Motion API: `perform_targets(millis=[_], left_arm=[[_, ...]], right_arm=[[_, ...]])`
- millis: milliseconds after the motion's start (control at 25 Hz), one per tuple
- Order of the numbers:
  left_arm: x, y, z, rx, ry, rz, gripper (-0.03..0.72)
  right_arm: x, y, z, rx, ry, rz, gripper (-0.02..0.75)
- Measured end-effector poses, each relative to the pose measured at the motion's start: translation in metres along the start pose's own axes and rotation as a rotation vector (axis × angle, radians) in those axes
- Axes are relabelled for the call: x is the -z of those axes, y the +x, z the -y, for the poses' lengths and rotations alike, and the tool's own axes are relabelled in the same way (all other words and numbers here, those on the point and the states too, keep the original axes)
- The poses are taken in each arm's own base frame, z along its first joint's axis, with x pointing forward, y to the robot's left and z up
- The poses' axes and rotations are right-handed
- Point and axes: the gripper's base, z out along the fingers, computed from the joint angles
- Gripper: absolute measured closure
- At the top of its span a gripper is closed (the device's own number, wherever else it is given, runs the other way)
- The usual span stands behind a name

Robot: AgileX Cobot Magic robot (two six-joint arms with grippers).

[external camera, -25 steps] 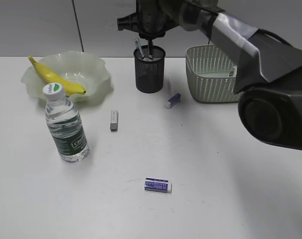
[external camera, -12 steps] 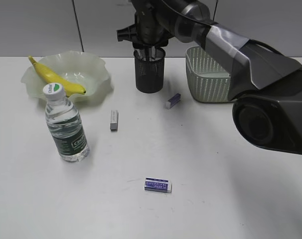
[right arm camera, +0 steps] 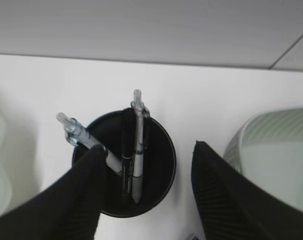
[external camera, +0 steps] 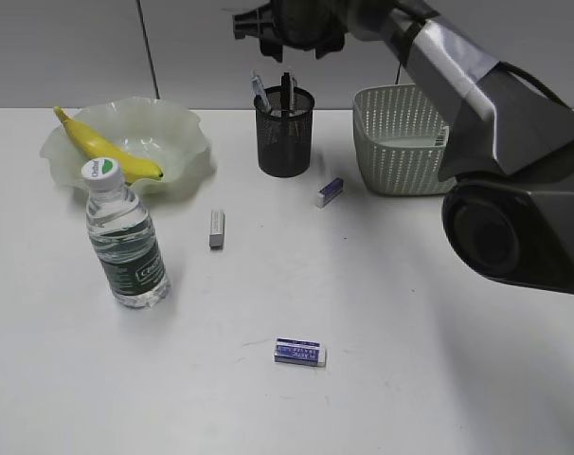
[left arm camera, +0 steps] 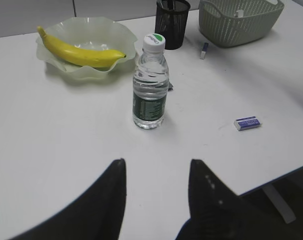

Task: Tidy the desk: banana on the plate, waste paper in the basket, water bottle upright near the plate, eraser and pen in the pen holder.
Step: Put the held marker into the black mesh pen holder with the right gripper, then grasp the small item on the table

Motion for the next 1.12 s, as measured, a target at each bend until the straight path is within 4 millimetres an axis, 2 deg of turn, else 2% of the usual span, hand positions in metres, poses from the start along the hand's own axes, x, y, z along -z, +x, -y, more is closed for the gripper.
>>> perform_targets(millis=[200, 320, 560, 800, 960, 1120], left_arm=[[0.000, 0.000, 0.000, 0.000, 0.000, 0.000, 0.378], [0.000, 0.000, 0.000, 0.000, 0.000, 0.000, 0.378], [0.000, 0.000, 0.000, 0.000, 0.000, 0.000, 0.378], [0.000, 0.000, 0.000, 0.000, 0.000, 0.000, 0.378], [0.000, 0.000, 0.000, 0.000, 0.000, 0.000, 0.378], [0.000, 0.000, 0.000, 0.000, 0.000, 0.000, 0.378]], right_arm=[[0.029, -0.014, -0.004, 0.149, -0.120, 0.023, 0.295], [0.057, -0.026, -0.007, 0.170, -0.181, 0.054, 0.294], [0.143, -0.063, 0.010, 0.198, -0.230, 0.215, 0.294], [0.225, -0.087, 0.035, 0.183, -0.262, 0.364, 0.295], [0.274, -0.092, 0.051, 0.181, -0.294, 0.412, 0.295], [0.300, -0.085, 0.065, 0.204, -0.279, 0.359, 0.295]])
